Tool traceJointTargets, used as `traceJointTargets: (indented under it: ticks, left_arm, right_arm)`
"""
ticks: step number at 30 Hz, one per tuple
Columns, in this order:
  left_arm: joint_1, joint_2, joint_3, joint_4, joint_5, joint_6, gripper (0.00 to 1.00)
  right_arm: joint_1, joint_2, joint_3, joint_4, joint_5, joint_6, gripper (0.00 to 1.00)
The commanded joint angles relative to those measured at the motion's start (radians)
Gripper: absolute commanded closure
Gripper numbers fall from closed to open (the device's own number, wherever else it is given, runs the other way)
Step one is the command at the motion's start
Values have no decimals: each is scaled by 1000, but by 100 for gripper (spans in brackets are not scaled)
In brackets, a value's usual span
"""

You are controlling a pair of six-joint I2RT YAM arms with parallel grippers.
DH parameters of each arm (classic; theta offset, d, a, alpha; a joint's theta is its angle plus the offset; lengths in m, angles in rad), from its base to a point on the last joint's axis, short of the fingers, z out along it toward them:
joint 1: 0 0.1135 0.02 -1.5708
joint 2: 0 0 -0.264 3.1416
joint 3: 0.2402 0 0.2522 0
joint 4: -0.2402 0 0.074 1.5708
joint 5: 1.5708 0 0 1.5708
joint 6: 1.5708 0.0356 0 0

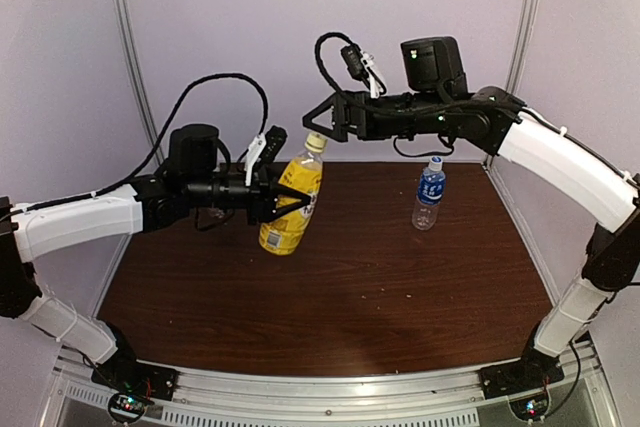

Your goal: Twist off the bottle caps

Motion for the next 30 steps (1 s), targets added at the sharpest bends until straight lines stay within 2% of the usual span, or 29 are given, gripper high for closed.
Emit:
traceJointTargets:
  ticks: [1,21,30]
  left_arm:
    - [-3,-29,29,7,-66,22,64]
    - [-2,-38,26,2,-108,23,63]
    - [-3,-44,25,6,-111,21,63]
  right_arm:
    - [23,38,48,-30,67,47,12]
    - [35,49,29,-24,9,37,54]
    - [36,19,-4,25,-54,11,78]
